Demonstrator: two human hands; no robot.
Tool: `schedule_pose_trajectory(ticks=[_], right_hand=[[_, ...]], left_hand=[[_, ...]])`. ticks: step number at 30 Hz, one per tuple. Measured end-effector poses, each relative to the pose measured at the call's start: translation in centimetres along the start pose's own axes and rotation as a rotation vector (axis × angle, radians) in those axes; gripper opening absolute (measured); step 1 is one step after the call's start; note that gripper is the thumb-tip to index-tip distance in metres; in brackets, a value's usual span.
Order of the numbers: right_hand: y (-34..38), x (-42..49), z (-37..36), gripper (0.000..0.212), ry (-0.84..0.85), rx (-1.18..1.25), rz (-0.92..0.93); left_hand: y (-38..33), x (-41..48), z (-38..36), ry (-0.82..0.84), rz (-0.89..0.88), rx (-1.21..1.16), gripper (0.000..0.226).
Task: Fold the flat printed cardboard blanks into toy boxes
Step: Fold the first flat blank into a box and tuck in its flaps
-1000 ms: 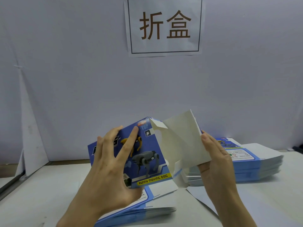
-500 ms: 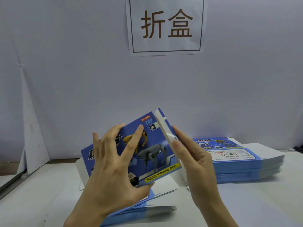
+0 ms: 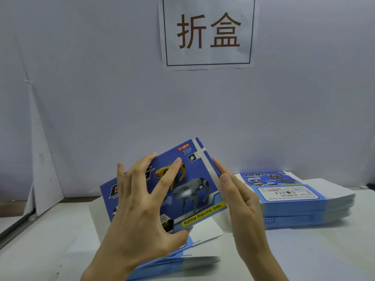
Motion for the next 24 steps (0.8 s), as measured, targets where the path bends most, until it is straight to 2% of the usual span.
schedule_pose_trajectory(ticks=[5,11,19,24], right_hand=[[0.8,0.0,0.2,0.035,0.047,-0.141,0.049],[0.5,-0.3,-0.9,0.064,0.205,-0.214,0.050],[0.6,-0.5,-1.6,0.057,0.243,-0.408,0.140],[0.5,-0.3,-1.4,0.052,0.236,-0.383,0.134]], left_hand=[[-0.5,0.0,0.3,0.005,0.004,-0.089,0.106],[-0.6,0.1,1.0,0.009,-0.014,-0.025,0.105],[-0.1,-0.2,1.1,0.001,-0.024,0.003,0.108],[-0.2,-0.1,0.9,0.007,-0.026,0.019,0.108]])
Point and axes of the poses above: each hand's wrist, its own x-axis towards the middle knuckle, its own z-axis out of the back of the hand, y = z × x, the point moved 10 cm from there along x, towards the middle knuckle, and after that the axes turned 9 degrees about x, right-handed, at the moved point
